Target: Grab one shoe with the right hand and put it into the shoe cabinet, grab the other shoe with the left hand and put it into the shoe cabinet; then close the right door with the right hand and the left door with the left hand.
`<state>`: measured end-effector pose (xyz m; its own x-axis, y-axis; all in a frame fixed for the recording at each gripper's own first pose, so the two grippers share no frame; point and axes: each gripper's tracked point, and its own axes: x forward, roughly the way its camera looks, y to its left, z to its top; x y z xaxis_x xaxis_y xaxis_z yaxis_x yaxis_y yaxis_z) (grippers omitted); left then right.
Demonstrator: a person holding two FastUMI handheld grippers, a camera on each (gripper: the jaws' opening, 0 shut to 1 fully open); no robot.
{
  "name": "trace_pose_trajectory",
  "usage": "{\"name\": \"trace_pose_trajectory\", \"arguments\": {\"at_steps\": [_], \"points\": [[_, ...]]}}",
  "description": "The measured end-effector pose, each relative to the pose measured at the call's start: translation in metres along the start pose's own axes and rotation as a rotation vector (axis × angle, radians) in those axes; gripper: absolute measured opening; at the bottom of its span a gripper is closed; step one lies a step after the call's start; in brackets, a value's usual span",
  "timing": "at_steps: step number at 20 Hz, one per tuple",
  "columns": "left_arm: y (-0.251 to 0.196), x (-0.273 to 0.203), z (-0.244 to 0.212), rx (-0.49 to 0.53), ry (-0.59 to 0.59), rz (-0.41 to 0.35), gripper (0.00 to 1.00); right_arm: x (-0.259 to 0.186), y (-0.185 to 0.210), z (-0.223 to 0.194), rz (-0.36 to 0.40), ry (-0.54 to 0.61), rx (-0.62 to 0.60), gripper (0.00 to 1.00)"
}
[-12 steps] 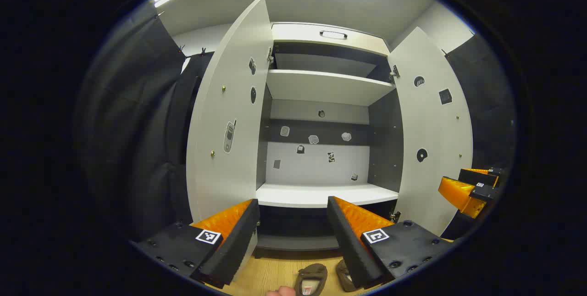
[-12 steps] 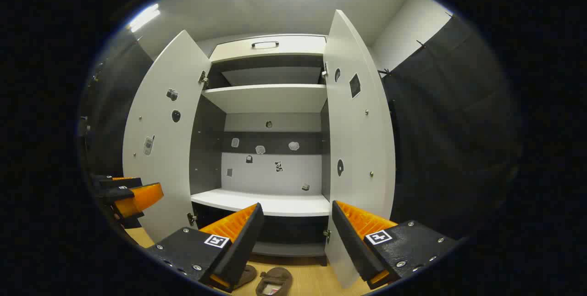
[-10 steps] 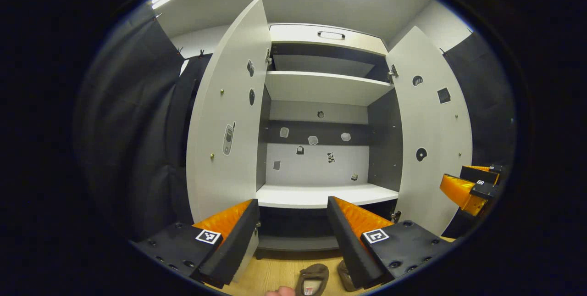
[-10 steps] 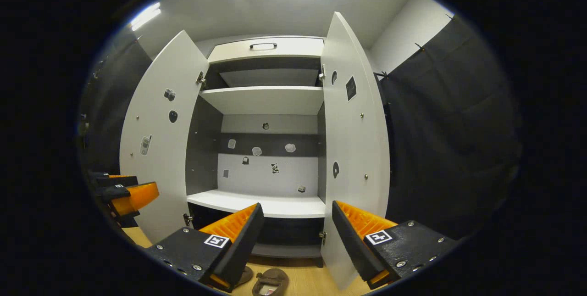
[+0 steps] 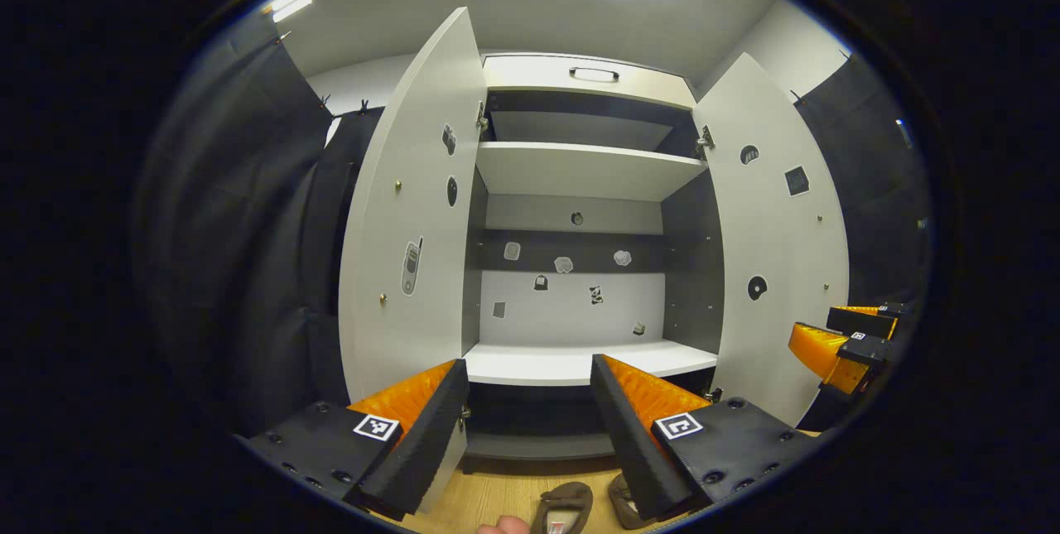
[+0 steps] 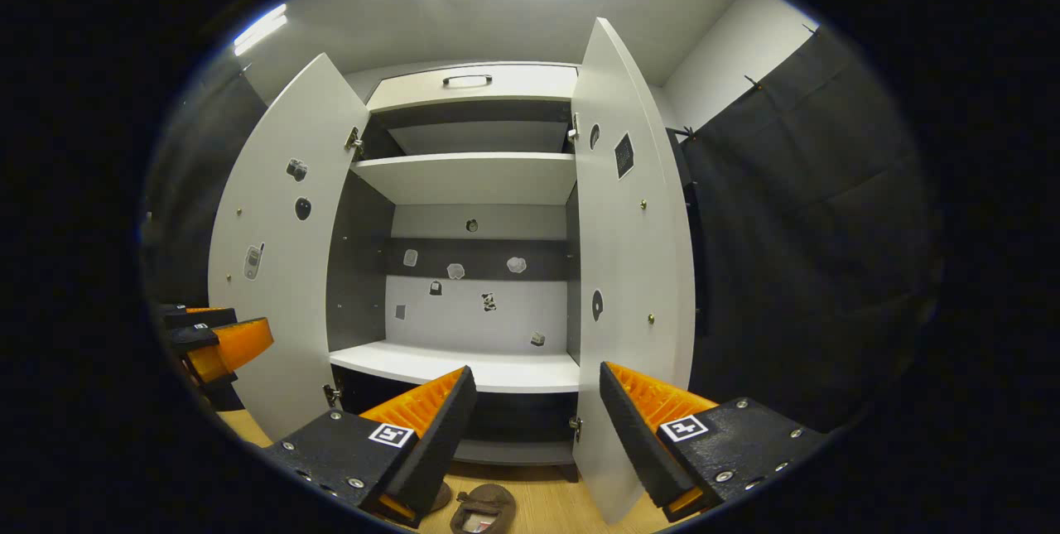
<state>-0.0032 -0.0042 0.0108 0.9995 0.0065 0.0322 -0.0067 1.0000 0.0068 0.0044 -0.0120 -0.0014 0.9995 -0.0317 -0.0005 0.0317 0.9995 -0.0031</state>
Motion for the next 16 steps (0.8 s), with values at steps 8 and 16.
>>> {"name": "trace_pose_trajectory", "arguments": {"at_steps": [8,16], "points": [[0.002,0.002,-0.001,-0.003,0.004,0.008,0.96,0.001,-0.001,0.002,-0.006,-0.008,0.013,0.92],[0.008,0.0,0.002,0.004,-0.009,0.026,0.96,0.01,0.012,0.01,0.026,-0.028,-0.001,0.92]]}}
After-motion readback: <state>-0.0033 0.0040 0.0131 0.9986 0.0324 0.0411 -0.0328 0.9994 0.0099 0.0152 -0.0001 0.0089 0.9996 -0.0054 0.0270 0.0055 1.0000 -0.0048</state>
